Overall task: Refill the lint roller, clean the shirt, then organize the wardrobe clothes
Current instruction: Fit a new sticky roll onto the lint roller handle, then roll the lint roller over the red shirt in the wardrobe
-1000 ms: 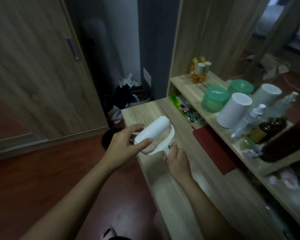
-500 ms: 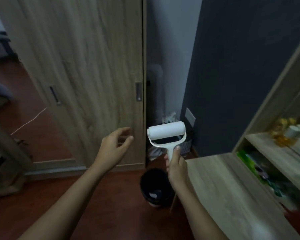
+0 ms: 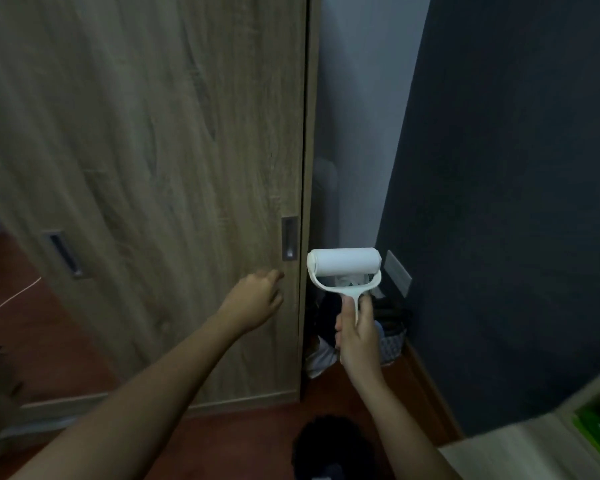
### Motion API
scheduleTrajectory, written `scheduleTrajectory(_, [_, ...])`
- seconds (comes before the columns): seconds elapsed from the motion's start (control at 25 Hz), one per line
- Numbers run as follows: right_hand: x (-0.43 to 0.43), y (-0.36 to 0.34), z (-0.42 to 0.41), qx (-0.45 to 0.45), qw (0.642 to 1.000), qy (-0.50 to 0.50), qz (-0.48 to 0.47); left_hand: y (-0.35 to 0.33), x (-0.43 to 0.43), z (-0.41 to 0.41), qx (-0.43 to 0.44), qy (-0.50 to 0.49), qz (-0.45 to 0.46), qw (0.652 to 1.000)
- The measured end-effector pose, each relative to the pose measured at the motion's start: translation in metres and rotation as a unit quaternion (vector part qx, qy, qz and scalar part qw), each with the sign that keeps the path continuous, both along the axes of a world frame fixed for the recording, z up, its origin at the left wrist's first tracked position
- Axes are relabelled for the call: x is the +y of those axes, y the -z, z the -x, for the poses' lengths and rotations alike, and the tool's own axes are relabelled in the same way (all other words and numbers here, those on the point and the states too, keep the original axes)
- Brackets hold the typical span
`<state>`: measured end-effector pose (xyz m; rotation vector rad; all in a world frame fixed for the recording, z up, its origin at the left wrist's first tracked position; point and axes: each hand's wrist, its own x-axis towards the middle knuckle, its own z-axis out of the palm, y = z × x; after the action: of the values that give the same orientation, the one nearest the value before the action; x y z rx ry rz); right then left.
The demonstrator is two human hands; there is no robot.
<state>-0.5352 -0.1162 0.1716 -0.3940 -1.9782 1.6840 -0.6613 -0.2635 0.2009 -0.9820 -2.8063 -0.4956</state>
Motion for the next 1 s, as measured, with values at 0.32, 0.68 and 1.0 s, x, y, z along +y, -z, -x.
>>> scheduleTrajectory(0.32, [0.057,-0.005,0.139,0.003,0.994,0.053,-0.091,0.035,0.074,0.151,0.062,0.099,0.314,0.942])
scheduleTrajectory(0.68, [0.061,-0.004,0.186,0.003,0.99,0.096,-0.102,0.05,0.078,0.246,0.327,0.292,0.449,0.778])
scheduleTrajectory(1.0, [0.022,-0.021,0.203,-0.004,0.982,0.148,-0.122,0.056,0.054,0.254,0.348,0.318,0.41,0.781])
